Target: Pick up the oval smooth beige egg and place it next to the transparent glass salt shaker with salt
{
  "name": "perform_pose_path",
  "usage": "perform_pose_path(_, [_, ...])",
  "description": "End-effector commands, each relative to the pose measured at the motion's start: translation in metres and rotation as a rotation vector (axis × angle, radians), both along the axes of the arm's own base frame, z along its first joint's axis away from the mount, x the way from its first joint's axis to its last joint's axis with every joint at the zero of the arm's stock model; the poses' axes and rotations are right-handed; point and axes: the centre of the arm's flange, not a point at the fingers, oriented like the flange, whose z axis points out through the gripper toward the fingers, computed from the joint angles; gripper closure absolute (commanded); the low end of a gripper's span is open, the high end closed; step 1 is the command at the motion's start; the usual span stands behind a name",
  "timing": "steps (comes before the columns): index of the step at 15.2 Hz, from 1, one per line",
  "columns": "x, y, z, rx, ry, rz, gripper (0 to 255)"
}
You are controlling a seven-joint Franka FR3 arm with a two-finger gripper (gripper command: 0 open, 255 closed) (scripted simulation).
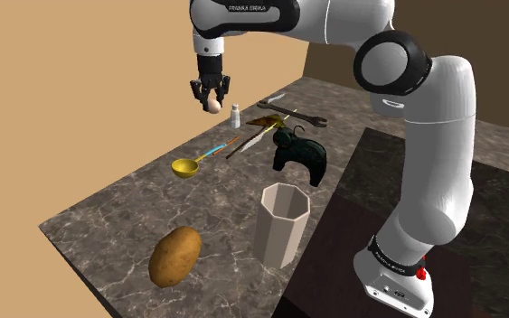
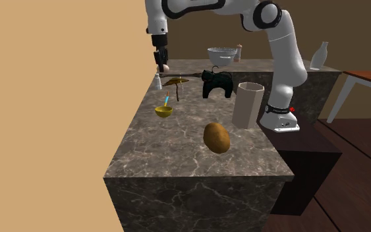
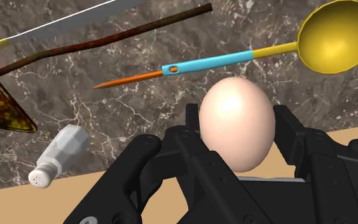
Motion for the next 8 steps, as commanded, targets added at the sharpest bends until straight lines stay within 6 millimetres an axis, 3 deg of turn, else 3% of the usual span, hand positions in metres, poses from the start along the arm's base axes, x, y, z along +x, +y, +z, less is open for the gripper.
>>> perform_pose_path(1, [0.009,-0.026,0.002,0.0,0.0,0.001,255])
perform_pose_path(8, [0.041,-0.113,0.002,0.0,0.0,0.001,255])
